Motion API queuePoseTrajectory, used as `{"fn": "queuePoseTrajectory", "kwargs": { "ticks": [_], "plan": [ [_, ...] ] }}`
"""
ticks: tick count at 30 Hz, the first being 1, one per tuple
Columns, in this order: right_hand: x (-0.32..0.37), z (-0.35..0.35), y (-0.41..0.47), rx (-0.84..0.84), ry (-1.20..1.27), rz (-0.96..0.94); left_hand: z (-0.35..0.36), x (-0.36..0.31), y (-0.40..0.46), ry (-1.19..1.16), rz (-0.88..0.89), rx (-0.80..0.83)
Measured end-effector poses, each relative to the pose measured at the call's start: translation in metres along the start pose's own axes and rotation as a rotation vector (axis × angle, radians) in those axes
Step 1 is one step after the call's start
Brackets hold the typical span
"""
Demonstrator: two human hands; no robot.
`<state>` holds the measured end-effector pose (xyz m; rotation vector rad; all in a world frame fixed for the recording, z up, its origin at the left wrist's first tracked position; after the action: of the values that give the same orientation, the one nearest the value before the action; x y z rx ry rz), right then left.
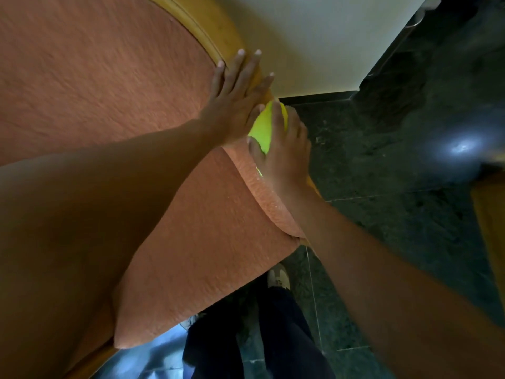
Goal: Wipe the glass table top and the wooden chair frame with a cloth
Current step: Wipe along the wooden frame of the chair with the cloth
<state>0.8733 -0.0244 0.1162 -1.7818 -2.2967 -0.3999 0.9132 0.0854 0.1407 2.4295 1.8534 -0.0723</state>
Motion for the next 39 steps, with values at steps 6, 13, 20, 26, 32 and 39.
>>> {"fn": "queuePoseTrajectory", "kwargs": {
  "ticks": [6, 13, 20, 26, 32, 39],
  "plan": [
    [-0.074, -0.011, -0.142, 0.189, -0.155, 0.027, -0.002, 0.003, -0.002, -0.02, 0.022, -0.032],
    [-0.037, -0.004, -0.06, 0.103, -0.114, 0.008, -0.002, 0.0, 0.003, -0.025, 0.013, -0.067],
    [-0.023, 0.001, -0.049, 0.072, -0.071, -0.113, 0.001, 0.004, -0.001, -0.008, 0.024, -0.05],
    [-0.114, -0.028, -0.203, 0.181, -0.146, -0.021, -0.002, 0.002, 0.001, -0.034, 0.007, -0.075],
    [-0.065, -0.009, -0.113, 0.119, -0.115, -0.059, -0.001, 0.004, 0.001, -0.02, -0.001, -0.07],
    [0.002, -0.005, 0.033, -0.019, 0.166, -0.134, -0.003, 0.008, 0.0, 0.002, -0.012, -0.086]
  ]
}}
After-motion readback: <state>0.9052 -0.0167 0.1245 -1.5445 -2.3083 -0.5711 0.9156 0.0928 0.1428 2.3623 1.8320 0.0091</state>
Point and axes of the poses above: each hand's wrist, its own y-axis towards the middle knuckle, its own z-axis out of the palm, x = y × z, the point moved 10 cm from there along y, towards the middle knuckle, and after that the axes turned 5 degrees about -y, right-handed, at the moved point
